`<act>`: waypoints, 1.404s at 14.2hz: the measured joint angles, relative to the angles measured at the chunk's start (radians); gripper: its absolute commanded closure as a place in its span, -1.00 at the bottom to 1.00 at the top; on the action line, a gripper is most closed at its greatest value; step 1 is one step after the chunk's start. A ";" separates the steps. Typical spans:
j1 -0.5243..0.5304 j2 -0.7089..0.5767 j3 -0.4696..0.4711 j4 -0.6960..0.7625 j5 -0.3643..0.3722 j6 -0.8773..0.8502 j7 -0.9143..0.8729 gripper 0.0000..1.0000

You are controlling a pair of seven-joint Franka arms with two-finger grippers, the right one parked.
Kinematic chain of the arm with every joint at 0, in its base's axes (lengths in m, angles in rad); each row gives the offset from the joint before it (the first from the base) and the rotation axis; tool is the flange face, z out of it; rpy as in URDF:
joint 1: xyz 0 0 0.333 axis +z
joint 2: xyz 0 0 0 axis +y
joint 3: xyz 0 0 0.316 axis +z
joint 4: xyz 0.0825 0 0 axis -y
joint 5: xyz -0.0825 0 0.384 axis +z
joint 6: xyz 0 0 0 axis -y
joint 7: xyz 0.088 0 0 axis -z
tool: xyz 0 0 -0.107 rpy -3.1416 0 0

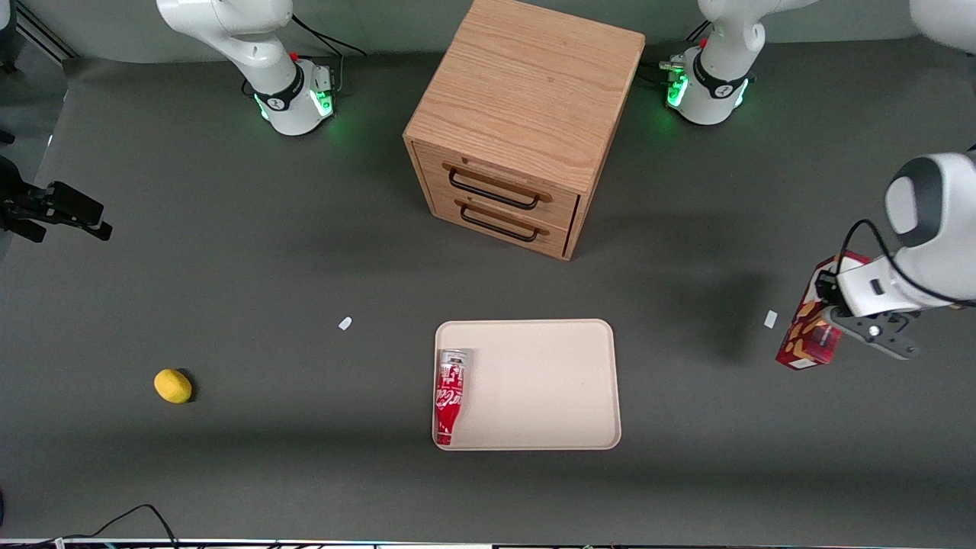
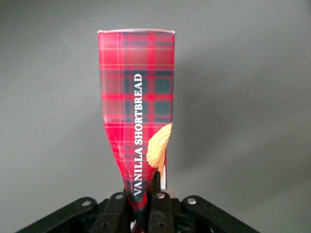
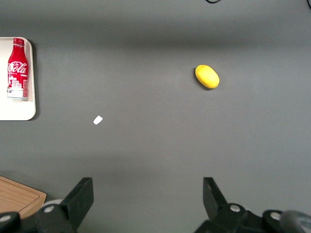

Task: Place red cookie box on tray
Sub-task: 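Carry the held cookie box over the cream tray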

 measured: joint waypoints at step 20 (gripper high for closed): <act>-0.416 0.544 -0.164 0.531 0.119 0.120 -1.026 1.00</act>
